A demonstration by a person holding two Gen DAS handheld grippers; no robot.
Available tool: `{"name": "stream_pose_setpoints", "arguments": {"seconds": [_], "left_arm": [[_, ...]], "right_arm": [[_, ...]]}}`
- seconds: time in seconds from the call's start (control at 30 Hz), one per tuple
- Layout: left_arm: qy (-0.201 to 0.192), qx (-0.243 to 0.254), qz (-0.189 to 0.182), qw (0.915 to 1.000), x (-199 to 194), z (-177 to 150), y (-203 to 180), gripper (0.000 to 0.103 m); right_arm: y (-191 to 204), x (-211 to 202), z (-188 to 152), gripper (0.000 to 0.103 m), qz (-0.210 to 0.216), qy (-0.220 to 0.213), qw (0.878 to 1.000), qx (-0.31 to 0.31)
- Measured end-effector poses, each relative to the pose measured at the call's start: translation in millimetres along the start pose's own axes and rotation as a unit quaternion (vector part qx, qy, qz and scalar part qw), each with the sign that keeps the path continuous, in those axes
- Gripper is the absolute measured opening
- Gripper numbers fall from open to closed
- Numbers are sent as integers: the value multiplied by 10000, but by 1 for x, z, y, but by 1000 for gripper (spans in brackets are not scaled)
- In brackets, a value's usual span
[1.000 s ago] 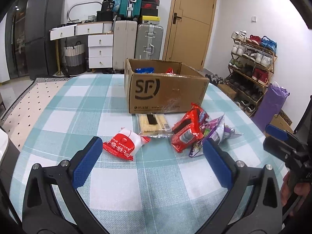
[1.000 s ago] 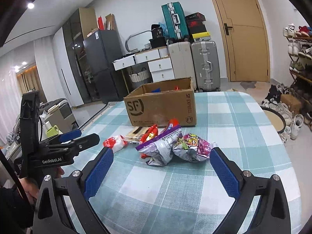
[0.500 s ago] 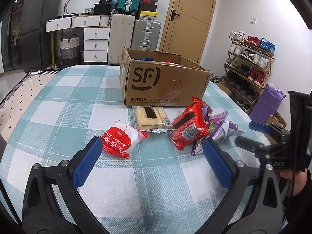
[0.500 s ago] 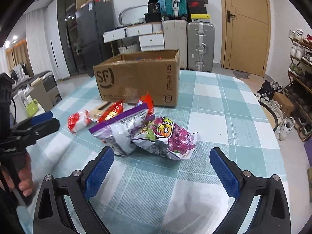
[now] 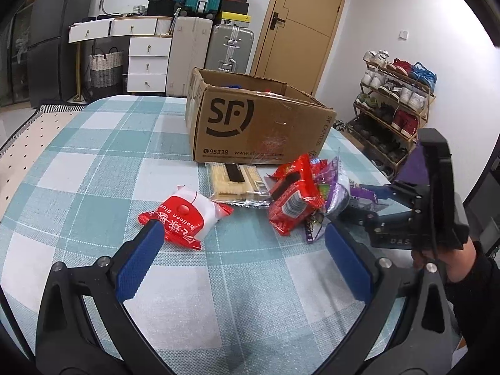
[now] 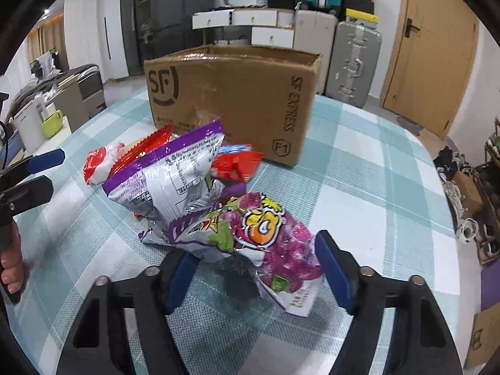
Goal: Organize snacks
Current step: 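Grasp the purple-and-white candy bags with the right gripper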
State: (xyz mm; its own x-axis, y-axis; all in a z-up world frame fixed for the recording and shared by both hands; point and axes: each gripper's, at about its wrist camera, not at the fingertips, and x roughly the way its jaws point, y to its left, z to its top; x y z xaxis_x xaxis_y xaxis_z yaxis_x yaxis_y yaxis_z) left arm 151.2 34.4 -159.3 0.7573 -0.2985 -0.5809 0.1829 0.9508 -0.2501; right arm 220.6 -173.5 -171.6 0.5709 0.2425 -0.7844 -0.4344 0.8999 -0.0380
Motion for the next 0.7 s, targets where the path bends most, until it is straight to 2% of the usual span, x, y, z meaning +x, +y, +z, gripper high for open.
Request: {"name": "stream_pose_setpoints", "arguments": {"seconds": [0.17,0.5,0.7], "left_arm": [[43,-45,-15,10000,2,-1,2,102],[-9,-108,0,9999,-1,-2,4,102],[-33,-47,44,10000,-2,-3,1,102]], "right_arm": [[0,7,3,63,75,49,9999,-54],[-11,-11,-2,36,465,-181,9964,684],[-16,-31,-12,35,822,-355,9883,1231]]}}
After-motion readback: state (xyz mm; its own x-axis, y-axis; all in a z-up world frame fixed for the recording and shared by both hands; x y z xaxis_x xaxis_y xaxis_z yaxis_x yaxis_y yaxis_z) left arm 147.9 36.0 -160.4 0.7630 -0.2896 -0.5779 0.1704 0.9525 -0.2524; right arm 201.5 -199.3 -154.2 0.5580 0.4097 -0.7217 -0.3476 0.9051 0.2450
